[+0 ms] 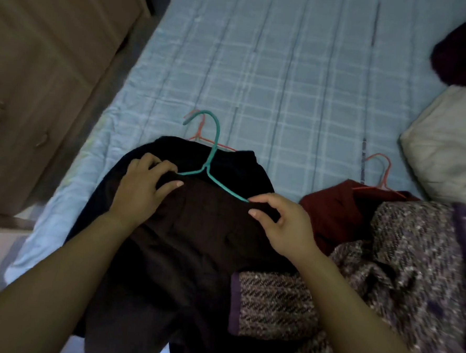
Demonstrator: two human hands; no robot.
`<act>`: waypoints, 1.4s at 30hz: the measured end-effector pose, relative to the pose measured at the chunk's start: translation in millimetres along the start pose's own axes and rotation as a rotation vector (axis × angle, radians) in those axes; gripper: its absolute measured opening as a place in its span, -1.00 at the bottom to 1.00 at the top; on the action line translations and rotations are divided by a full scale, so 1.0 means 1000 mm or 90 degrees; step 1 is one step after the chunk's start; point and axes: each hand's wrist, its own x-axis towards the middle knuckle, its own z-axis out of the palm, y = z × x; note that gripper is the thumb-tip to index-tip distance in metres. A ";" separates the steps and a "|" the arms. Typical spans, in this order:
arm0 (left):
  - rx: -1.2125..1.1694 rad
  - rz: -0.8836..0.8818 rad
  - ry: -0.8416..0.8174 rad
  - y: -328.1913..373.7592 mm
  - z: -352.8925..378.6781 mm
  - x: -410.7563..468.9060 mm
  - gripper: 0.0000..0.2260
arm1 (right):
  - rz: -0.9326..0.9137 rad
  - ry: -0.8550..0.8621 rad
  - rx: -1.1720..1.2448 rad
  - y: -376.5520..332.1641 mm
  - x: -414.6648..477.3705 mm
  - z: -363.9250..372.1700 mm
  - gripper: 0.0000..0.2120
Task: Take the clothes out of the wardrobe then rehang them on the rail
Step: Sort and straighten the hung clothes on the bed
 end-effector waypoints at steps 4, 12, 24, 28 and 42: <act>0.014 -0.013 0.076 0.006 -0.077 -0.051 -0.62 | -0.080 0.011 0.015 -0.064 -0.024 -0.001 -0.82; 0.047 -0.174 0.202 -0.038 -0.167 -0.208 -0.72 | -0.241 -0.079 -0.040 -0.184 -0.078 0.062 -0.79; 0.030 -0.392 0.457 -0.163 -0.259 -0.407 -0.80 | -0.550 -0.103 -0.097 -0.369 -0.130 0.221 -0.87; 0.035 -0.447 0.488 -0.212 -0.284 -0.479 -0.81 | -0.615 -0.153 -0.078 -0.423 -0.161 0.293 -0.83; 0.314 -0.459 0.696 -0.356 -0.563 -0.587 -0.55 | -0.783 -0.068 0.178 -0.723 -0.159 0.465 -0.89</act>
